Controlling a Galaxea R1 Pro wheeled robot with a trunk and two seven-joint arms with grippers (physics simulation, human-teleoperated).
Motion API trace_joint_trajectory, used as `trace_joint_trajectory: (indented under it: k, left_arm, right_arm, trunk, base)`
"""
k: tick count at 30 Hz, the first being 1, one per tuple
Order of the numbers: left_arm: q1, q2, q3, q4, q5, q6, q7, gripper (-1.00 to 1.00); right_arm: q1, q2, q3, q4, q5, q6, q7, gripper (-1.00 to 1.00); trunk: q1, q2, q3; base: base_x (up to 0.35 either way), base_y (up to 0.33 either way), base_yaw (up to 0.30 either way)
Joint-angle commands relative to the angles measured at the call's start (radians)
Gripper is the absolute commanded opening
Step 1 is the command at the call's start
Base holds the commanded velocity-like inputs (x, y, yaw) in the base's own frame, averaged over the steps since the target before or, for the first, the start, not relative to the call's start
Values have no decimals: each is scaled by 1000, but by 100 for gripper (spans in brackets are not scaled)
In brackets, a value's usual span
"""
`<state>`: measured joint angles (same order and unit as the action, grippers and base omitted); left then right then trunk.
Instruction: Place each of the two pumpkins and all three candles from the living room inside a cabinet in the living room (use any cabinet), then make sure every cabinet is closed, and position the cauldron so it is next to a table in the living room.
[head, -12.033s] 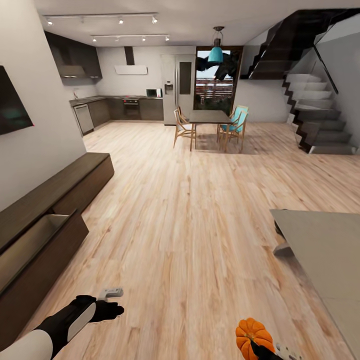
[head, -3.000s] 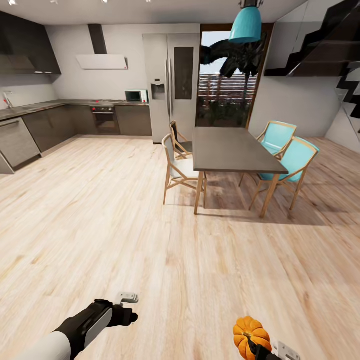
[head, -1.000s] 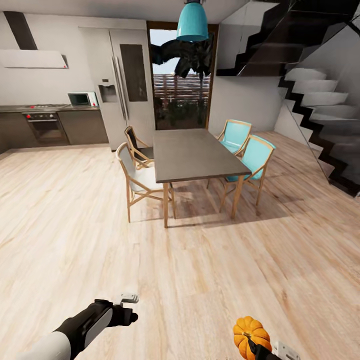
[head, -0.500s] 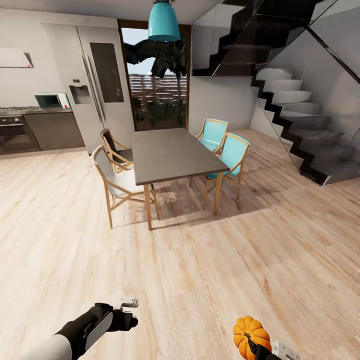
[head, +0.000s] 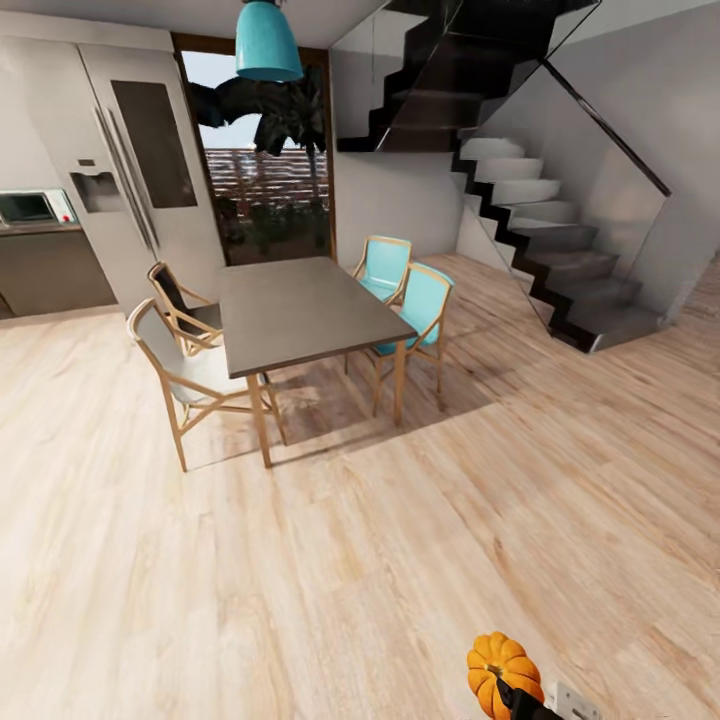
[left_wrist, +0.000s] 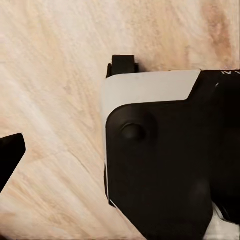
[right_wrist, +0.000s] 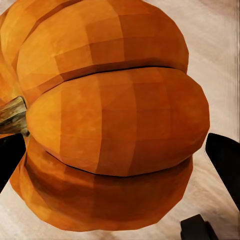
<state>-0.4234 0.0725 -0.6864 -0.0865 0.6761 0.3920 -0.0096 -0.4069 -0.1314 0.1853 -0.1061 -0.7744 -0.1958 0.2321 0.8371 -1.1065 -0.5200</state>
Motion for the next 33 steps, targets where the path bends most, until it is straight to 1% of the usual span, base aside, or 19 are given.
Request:
trace_joint_trajectory:
  k: [1,2,3,5,7,9,12,33]
  left_arm:
    - [38,-1,-4,2,4,-27,-1,100]
    - [66,0,-3,4,5,-50,-1,100]
    - [108,2,-3,6,6,-86,-1,100]
    - [163,3,-2,9,7,-144,-1,100]
    - [190,1,-2,11,7,-187,-1,100]
    - [198,0,-2,11,1,-208,-1,100]
    - [202,2,-2,11,2,-217,-1,100]
    - [203,1,-2,11,3,-219,-1,100]
  right_arm:
    - [-1,0,8,2,-11,-4,4,-100]
    - [-1,0,8,2,-11,-4,4,-100]
    - [-1,0,8,2,-10,-4,4,-100]
    - [-1,0,8,1,-11,-4,4,-100]
    - [-1,0,8,1,-11,-3,4,-100]
    - [-1,0,8,1,-11,-2,4,-100]
    - [-1,-1,8,2,-10,-2,4,-100]
    - [-1,0,8,2,-9,-2,4,-100]
  trunk:
    - [0,-1,-1]
    - [0,-1,-1]
    - [0,-1,-1]
    - [0,-1,-1]
    - [0,-1,-1]
    - [0,-1,-1]
    - [0,-1,-1]
    - [0,-1,-1]
  base:
    - [0,0,-264]
    - [0,0,-264]
    - [0,0,-264]
    - [0,0,-264]
    - [0,0,-264]
    - [0,0,-264]
    - [0,0,-264]
    - [0,0,-264]
